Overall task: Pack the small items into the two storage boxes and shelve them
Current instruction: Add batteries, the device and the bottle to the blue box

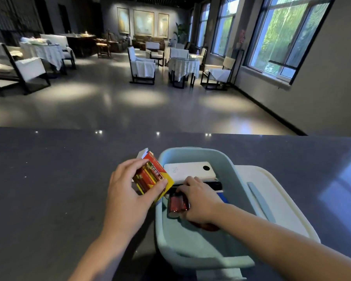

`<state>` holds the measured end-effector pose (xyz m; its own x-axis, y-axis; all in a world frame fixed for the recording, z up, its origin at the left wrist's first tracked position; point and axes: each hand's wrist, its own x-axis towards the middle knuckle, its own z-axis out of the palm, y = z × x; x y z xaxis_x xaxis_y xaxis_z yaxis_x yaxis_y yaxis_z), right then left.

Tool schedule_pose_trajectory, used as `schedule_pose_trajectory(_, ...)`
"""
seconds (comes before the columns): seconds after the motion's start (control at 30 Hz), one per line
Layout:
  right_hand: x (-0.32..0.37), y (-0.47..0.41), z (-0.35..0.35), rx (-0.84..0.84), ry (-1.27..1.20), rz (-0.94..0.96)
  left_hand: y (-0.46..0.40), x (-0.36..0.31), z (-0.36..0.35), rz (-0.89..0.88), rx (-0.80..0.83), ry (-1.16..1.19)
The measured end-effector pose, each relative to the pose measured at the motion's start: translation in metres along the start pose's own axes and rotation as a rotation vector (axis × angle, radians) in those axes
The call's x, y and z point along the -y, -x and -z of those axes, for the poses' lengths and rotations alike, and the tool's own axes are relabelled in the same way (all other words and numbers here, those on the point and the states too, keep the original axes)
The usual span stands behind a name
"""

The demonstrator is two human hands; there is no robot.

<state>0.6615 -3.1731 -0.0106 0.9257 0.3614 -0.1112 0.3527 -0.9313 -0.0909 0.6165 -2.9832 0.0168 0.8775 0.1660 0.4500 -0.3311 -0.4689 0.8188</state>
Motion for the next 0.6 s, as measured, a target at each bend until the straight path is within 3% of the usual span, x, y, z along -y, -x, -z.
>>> schedule_pose_trajectory(0.4, 0.004, -0.009, -0.019, -0.071, 0.225, 0.123, 0.0, -0.003, -0.018, -0.044, 0.091, 0.002)
schedule_pose_trajectory(0.53, -0.002, 0.0, -0.001, -0.032, -0.009, 0.045, -0.001, -0.007, -0.024, -0.055, 0.132, 0.008)
schedule_pose_trajectory(0.6, -0.008, 0.01, 0.011, -0.158, -0.194, -0.01, -0.002, -0.008, -0.025, -0.067, 0.157, -0.014)
